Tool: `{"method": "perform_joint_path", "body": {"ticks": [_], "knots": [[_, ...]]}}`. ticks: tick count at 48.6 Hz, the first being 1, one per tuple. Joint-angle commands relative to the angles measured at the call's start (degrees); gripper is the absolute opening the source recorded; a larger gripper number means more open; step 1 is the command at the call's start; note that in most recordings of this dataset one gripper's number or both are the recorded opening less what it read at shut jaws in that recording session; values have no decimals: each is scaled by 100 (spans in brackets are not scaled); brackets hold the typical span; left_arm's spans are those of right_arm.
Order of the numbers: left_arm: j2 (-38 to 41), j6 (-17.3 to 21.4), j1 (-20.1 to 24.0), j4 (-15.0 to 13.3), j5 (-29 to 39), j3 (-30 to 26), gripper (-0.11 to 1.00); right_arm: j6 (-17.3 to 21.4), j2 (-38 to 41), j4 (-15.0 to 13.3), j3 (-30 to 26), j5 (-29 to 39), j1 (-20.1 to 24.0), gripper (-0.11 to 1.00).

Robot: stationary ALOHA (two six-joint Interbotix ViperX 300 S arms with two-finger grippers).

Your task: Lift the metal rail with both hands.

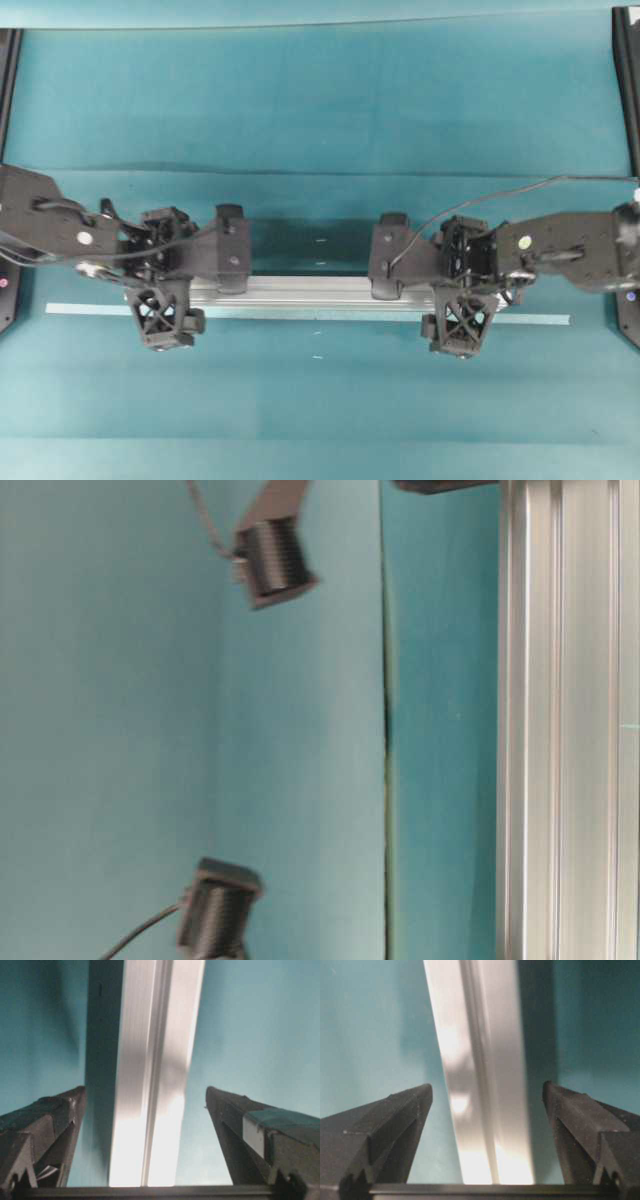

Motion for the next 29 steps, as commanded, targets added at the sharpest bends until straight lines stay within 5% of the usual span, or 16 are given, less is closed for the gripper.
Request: {"method": "perform_joint_path", "body": {"ticks": [1,29], "knots": [[-325,26,-9,0,211,-114,96,-9,-193,-62,-123,123,-26,93],[-2171,-9,-62,0,615,-167,96,-18,-2391,-79,-185,237,-448,94]]}}
